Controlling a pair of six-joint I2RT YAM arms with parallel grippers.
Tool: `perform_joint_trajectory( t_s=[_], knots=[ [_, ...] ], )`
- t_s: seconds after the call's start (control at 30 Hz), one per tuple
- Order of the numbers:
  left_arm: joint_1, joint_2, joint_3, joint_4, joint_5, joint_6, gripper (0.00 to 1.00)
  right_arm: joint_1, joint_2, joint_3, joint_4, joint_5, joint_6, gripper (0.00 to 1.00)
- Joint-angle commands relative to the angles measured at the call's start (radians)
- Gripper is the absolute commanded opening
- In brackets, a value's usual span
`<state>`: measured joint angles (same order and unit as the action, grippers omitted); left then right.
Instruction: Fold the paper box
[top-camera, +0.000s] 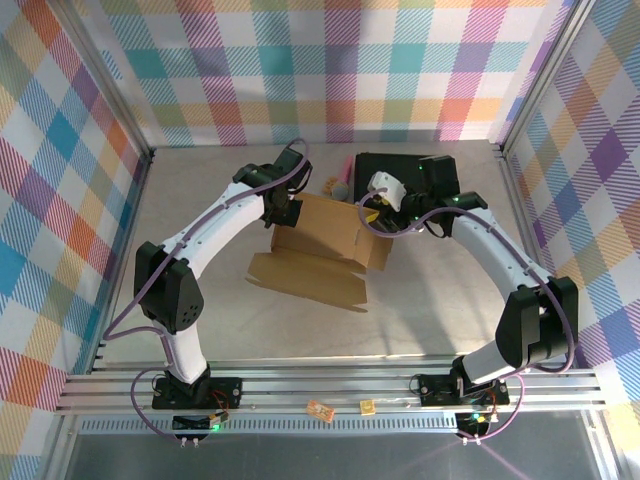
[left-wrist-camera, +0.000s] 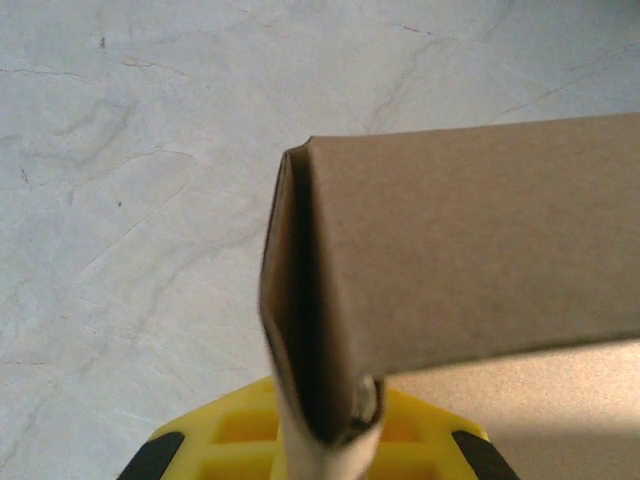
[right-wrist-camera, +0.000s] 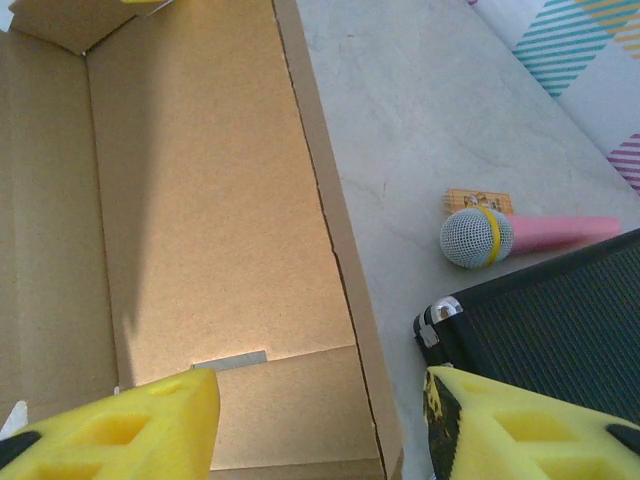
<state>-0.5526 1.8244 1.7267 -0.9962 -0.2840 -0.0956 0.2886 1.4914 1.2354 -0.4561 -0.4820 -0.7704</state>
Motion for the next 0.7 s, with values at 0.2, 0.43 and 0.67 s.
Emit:
perform_joint_trajectory(
  t_s=[0.2,0.43,0.67],
  knots=[
    [0.010,0.003,0.039,-0.022,0.014,0.008,0.00,0.009,0.032,-0.020,0.018,0.074,-0.015,0.46],
    [0.010,0.002,0.039,-0.021,0.020,0.007,0.00,0.034,0.070,0.014,0.029,0.123,0.002,0.37],
    [0.010,0.006,0.041,-0.018,0.022,0.004,0.00,0.071,0.102,0.054,0.043,0.180,0.036,0.25]
  ],
)
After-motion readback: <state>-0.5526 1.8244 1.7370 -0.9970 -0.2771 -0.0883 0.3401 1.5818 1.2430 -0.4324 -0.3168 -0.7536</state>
